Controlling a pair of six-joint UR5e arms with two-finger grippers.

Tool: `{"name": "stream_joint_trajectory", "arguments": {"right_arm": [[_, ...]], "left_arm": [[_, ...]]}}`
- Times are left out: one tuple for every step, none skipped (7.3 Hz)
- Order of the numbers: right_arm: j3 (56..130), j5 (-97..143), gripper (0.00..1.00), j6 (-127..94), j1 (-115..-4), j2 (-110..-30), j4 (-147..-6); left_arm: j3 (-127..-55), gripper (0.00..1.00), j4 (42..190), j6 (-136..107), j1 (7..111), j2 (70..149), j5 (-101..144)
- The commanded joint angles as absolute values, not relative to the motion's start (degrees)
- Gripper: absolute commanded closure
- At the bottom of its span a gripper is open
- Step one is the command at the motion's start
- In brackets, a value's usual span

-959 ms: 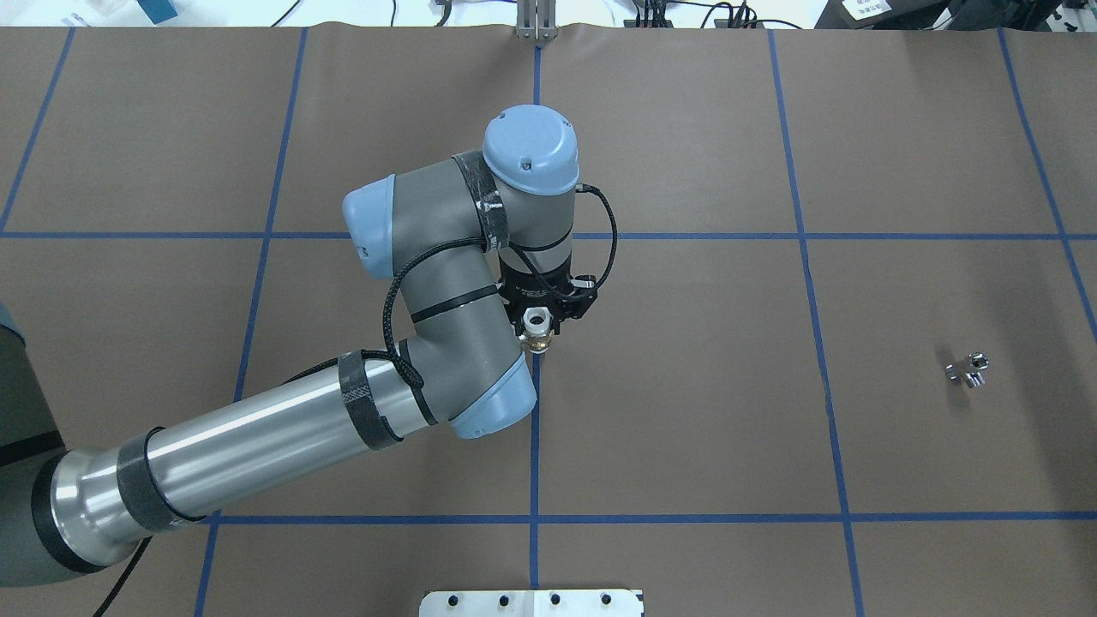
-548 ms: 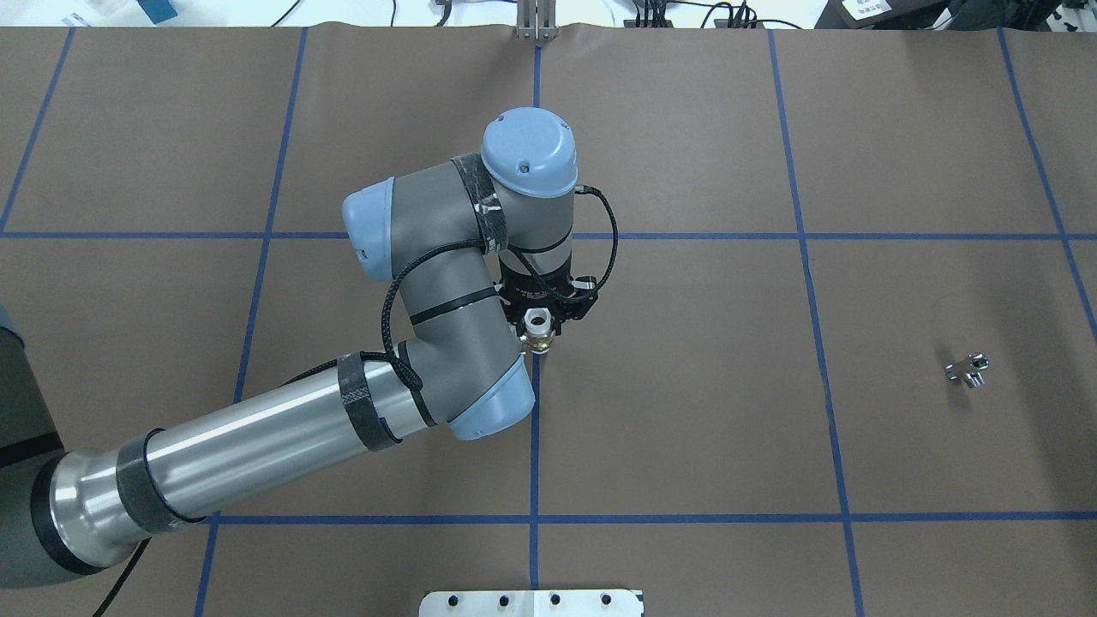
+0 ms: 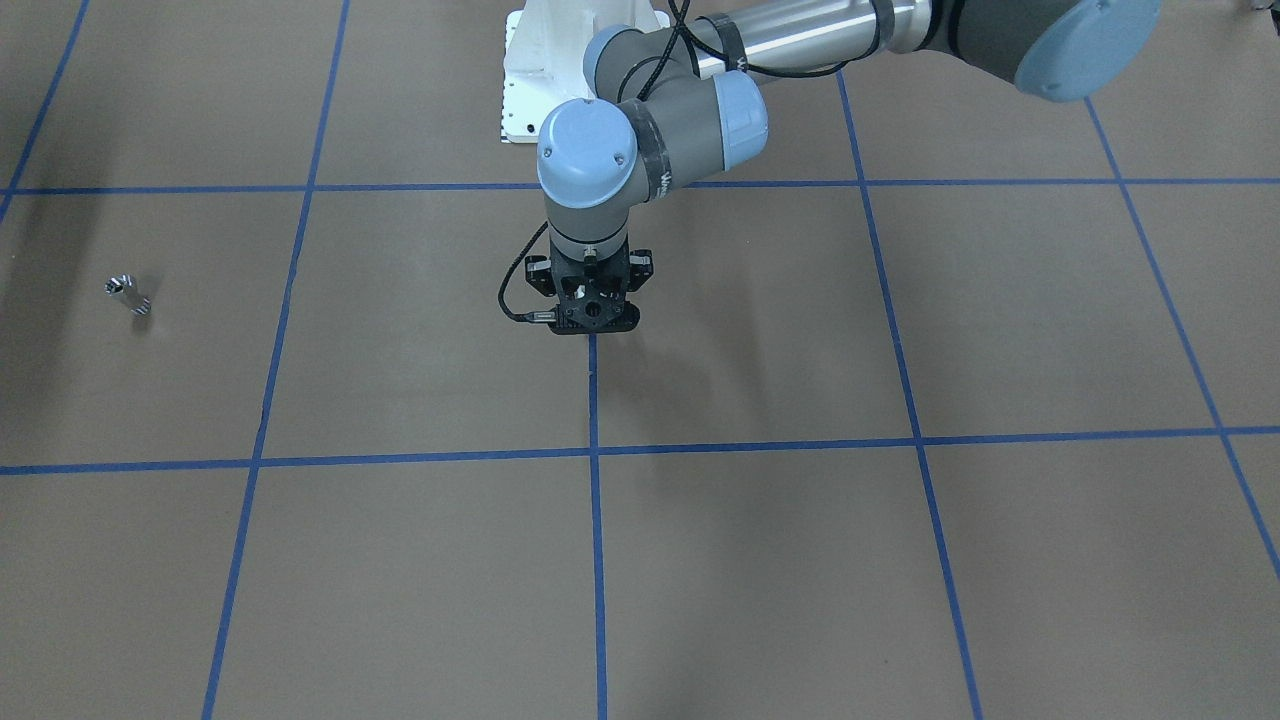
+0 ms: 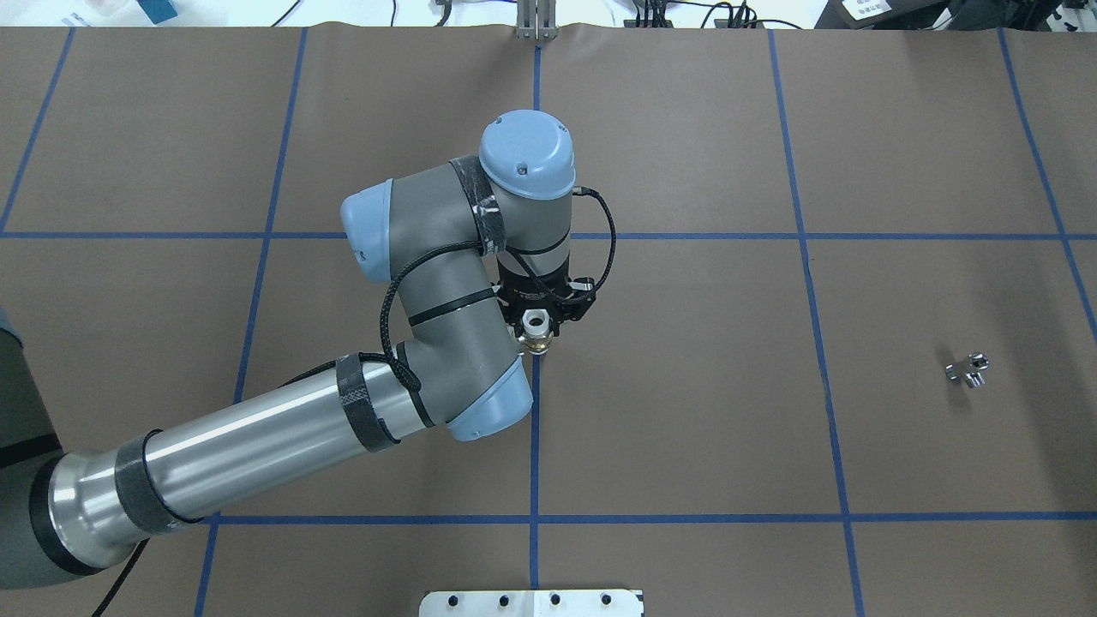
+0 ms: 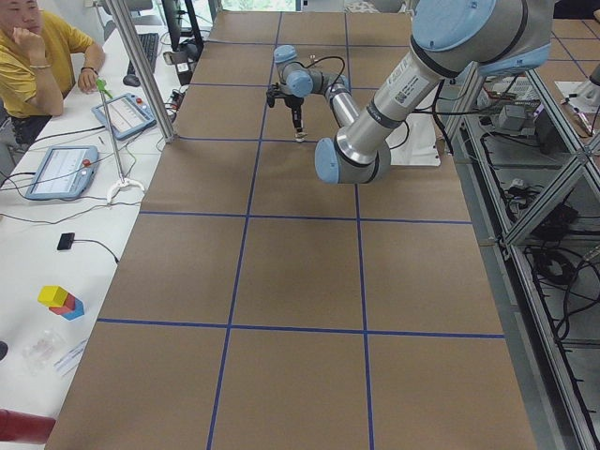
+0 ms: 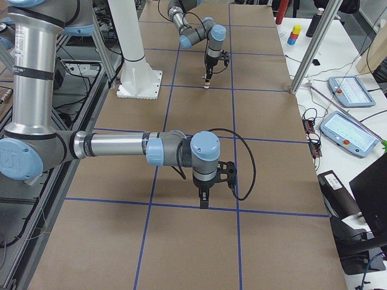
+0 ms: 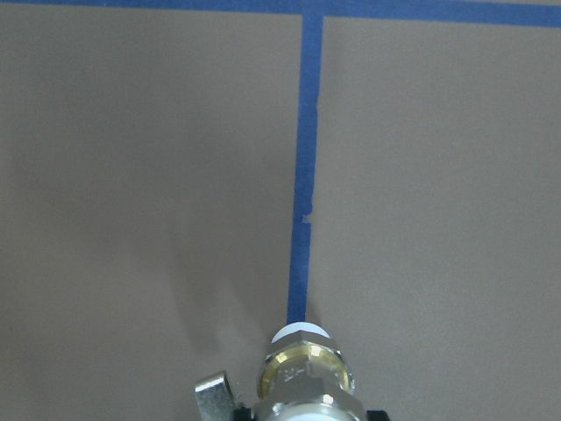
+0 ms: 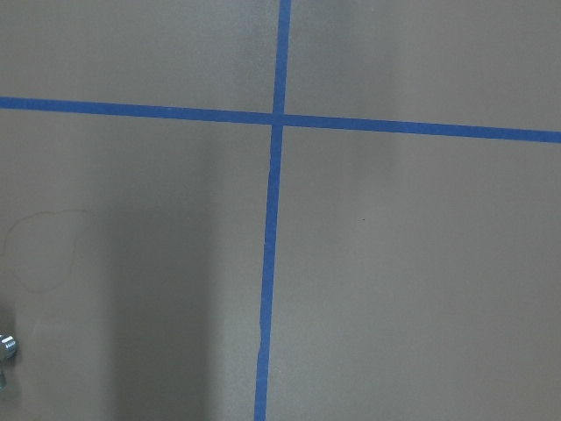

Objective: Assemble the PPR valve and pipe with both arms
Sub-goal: 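Carry the held valve with the left arm to the table center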

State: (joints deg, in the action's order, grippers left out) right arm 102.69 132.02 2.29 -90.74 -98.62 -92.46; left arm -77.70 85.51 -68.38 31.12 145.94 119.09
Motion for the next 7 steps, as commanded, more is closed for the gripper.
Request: {"name": "stream_joint_trajectory", "arguments": {"right_arm": [[102.66,132.01,0.00,2.29,-90.70,-98.61,-92.46],[102.66,132.01,0.00,2.29,-90.79,-98.61,-92.46],[102.66,132.10,0.00,2.29,-90.79,-98.61,-92.46],[102.66,132.01,0.00,2.29,-90.70,-98.61,-92.46],[102.66,132.01,0.00,2.29,-90.79,-98.61,-92.46],[102.74,132.10,0.00,2.29,-90.70,-98.61,-92.46],[102.74,132.10,0.00,2.20,-90.79,-98.53,-92.46]], "left_arm": [[-77.70,0.45,85.60,-68.29,31.11,145.81,119.09],[-77.70,0.44,85.61,-68.29,31.03,145.81,119.09],[-77.70,0.41,85.95,-68.29,31.11,145.81,119.09],[-77.70,0.37,86.04,-68.29,31.11,145.81,119.09],[-77.96,0.24,86.04,-68.29,31.11,145.81,119.09],[-78.66,0.01,85.87,-68.29,31.29,145.81,118.92],[-81.53,0.00,85.17,-68.29,32.16,145.64,118.74]]}}
